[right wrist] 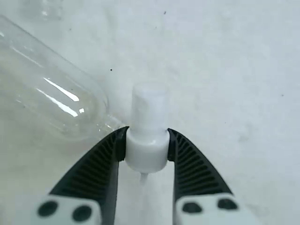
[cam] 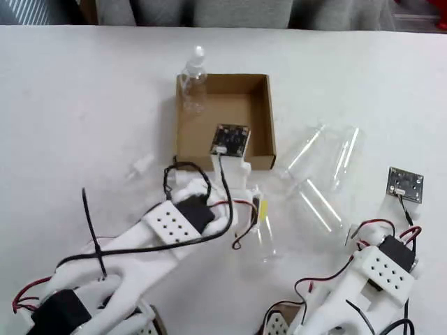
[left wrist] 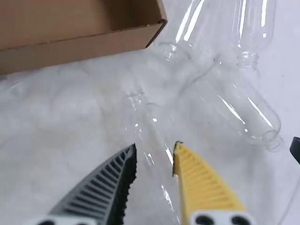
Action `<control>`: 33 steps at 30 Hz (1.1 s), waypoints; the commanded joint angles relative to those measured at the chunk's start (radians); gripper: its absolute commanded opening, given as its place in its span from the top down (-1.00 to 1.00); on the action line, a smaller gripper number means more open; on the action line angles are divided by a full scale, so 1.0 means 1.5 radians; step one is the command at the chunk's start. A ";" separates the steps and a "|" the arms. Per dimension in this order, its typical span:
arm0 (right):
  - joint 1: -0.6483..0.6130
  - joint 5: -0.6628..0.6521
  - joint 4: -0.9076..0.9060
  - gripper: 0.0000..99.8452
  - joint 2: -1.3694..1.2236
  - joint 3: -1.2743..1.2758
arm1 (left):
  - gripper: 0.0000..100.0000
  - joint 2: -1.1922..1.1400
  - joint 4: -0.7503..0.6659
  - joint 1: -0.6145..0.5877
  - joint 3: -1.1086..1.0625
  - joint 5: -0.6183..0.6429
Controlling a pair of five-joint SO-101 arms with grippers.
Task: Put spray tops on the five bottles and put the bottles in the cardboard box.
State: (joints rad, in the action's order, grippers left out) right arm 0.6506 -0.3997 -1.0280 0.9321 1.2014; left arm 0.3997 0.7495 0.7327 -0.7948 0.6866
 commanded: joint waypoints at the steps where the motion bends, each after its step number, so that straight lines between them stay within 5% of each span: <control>1: -0.022 -0.011 0.009 0.97 0.011 -0.005 | 0.67 0.017 0.049 0.028 0.060 0.040; 10: -0.033 -0.011 0.008 0.97 0.011 -0.005 | 0.66 -0.046 0.040 0.002 0.080 0.077; 18: -0.035 -0.011 0.007 0.97 0.011 -0.004 | 0.40 -0.165 0.044 -0.002 0.136 0.108; 33: -0.035 -0.012 0.008 0.97 0.011 0.002 | 0.40 -0.300 0.034 -0.038 0.190 0.113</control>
State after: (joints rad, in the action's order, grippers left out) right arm 0.6076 -0.4089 -1.0280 0.9321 1.2137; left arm -0.0146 0.8124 0.7081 -0.5953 0.8462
